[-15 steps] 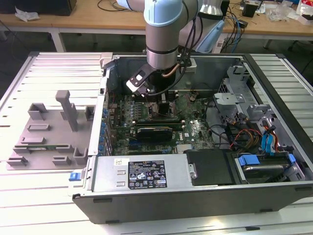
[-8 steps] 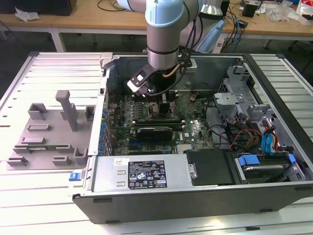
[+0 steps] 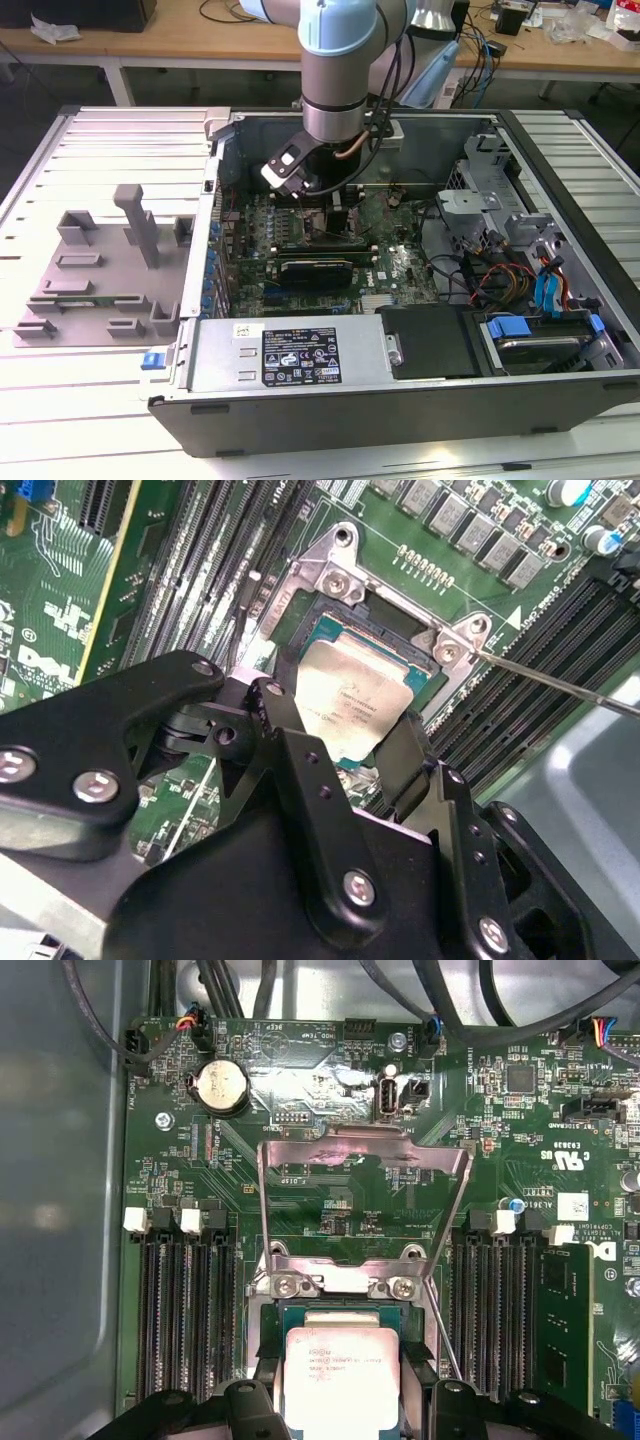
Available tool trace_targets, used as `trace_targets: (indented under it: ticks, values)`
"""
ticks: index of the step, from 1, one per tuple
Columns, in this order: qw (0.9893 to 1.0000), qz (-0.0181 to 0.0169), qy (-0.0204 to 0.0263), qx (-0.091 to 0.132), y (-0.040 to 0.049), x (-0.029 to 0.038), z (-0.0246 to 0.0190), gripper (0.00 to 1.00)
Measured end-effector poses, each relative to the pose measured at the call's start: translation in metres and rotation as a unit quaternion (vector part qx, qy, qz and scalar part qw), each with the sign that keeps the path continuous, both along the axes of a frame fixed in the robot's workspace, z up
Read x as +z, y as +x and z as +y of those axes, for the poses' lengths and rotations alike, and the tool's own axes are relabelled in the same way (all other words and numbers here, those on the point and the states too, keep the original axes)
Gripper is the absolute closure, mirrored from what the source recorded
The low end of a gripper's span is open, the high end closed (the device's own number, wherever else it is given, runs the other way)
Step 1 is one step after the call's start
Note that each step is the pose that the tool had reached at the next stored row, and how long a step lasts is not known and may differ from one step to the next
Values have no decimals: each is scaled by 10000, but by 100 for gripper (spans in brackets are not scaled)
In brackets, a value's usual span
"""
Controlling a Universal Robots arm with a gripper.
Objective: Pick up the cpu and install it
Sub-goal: 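Place the cpu into insertion slot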
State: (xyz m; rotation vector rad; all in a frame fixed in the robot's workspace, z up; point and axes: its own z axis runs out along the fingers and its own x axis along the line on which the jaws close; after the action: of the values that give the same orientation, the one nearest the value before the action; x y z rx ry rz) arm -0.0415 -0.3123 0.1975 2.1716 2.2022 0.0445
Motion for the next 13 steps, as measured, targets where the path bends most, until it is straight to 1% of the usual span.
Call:
trace_targets:
  ticks: [2, 5, 13]
  values:
    - [10000, -10, 0, 0, -12, -1, 0, 45]
    - [10000, -11, -1, 0, -13, -13, 0, 45]
    - [10000, -11, 0, 0, -13, -16, 0, 45]
